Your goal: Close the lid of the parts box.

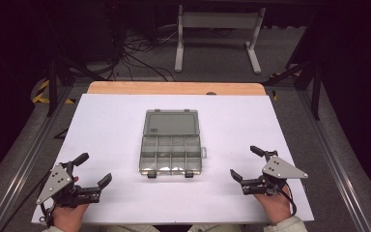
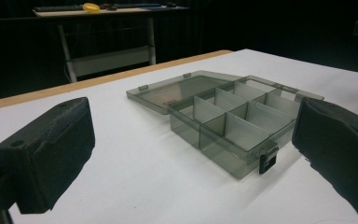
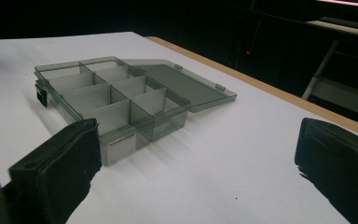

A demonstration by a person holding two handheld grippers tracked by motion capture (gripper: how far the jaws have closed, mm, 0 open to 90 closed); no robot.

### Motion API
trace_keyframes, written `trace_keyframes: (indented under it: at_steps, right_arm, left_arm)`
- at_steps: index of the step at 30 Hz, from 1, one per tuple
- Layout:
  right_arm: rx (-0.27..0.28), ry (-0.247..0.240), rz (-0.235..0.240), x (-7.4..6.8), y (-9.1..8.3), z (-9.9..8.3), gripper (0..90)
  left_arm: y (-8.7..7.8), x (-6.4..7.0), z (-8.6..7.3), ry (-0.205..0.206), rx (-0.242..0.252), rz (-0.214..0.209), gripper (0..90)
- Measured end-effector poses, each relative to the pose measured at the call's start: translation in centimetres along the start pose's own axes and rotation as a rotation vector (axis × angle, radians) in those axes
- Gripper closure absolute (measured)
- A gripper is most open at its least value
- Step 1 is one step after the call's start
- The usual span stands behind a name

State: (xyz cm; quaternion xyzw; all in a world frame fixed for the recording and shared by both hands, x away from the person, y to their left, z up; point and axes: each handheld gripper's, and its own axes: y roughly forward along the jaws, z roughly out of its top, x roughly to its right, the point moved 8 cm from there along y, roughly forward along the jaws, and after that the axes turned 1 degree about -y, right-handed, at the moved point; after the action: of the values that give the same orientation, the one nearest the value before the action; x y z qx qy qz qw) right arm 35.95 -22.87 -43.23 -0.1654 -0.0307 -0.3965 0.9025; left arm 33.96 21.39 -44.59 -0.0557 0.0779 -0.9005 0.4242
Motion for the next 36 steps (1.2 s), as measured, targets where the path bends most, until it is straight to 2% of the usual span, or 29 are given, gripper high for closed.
trace_keyframes:
  at_steps: [4,10,18,28,32,36]
  right_arm:
    - [-0.003,0.003,0.004,0.0,0.1,-0.1,1.0]
    - [-0.007,0.006,0.012,-0.1,0.1,-0.2,1.2]
    - [-0.017,0.003,0.02,-0.3,0.2,-0.2,1.7]
    - [-0.023,0.003,0.028,-0.3,0.3,-0.2,2.9]
    - [-0.036,0.016,0.039,-0.4,0.8,0.0,3.0]
    - [-0.063,0.025,0.054,-0.4,1.8,0.3,3.0]
  left_arm:
    - [0.0,-0.3,-0.1,-0.023,-0.002,0.004,0.2]
    - [0.1,-0.2,-0.2,-0.011,-0.008,0.001,0.2]
    - [0.0,-0.2,-0.2,-0.024,-0.013,-0.013,0.6]
    - [0.1,-0.5,0.0,-0.025,-0.019,-0.01,0.8]
    - [0.6,-0.8,0.5,-0.035,-0.043,-0.027,1.0]
    - [1.6,-1.1,1.2,-0.013,-0.076,-0.035,0.9]
